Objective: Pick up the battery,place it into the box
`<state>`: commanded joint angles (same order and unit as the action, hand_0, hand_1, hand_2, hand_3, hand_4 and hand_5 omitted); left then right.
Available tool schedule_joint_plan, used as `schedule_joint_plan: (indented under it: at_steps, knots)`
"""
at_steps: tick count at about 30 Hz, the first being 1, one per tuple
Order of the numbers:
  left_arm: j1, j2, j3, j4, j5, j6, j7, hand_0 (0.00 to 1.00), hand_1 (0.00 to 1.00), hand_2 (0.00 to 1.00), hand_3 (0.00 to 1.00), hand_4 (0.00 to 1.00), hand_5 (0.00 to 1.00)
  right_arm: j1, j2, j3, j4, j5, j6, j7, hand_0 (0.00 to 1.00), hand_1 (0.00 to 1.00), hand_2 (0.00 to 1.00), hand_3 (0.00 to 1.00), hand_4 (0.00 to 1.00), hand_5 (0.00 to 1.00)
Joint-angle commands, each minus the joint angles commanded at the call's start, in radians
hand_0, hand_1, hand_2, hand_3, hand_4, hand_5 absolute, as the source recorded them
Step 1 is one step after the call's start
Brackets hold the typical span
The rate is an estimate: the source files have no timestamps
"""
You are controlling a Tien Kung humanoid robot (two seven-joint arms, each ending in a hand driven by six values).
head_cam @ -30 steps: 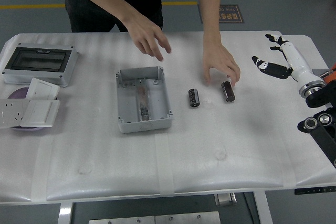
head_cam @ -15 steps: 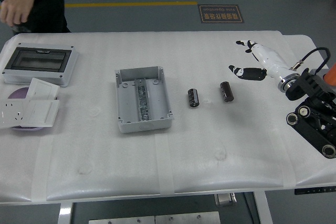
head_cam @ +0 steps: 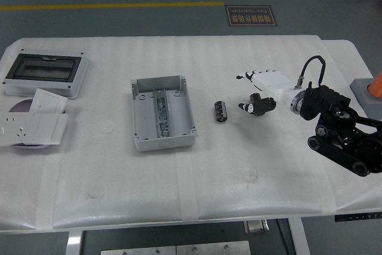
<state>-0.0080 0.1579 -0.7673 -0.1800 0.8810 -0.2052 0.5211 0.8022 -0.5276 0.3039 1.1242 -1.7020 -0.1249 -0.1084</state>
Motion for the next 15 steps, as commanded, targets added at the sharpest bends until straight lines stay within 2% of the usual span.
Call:
schedule_joint_plan:
  at_steps: [8, 15]
  knots:
    - [-0.007, 0.008, 0.016, 0.0, -0.01, 0.006, -0.012, 0.67, 0.665, 0.551, 0.537, 0.426, 0.386, 0.05, 0.03, -0.156, -0.075, -0.013, 0.014, -0.014, 0.875, 0.793, 0.934, 0.896, 0.694, 0.408]
    - [-0.009, 0.008, 0.035, 0.0, -0.026, 0.013, -0.026, 0.67, 0.665, 0.545, 0.537, 0.425, 0.385, 0.063, 0.028, -0.145, -0.074, -0.022, 0.011, -0.021, 0.873, 0.791, 0.933, 0.896, 0.693, 0.409]
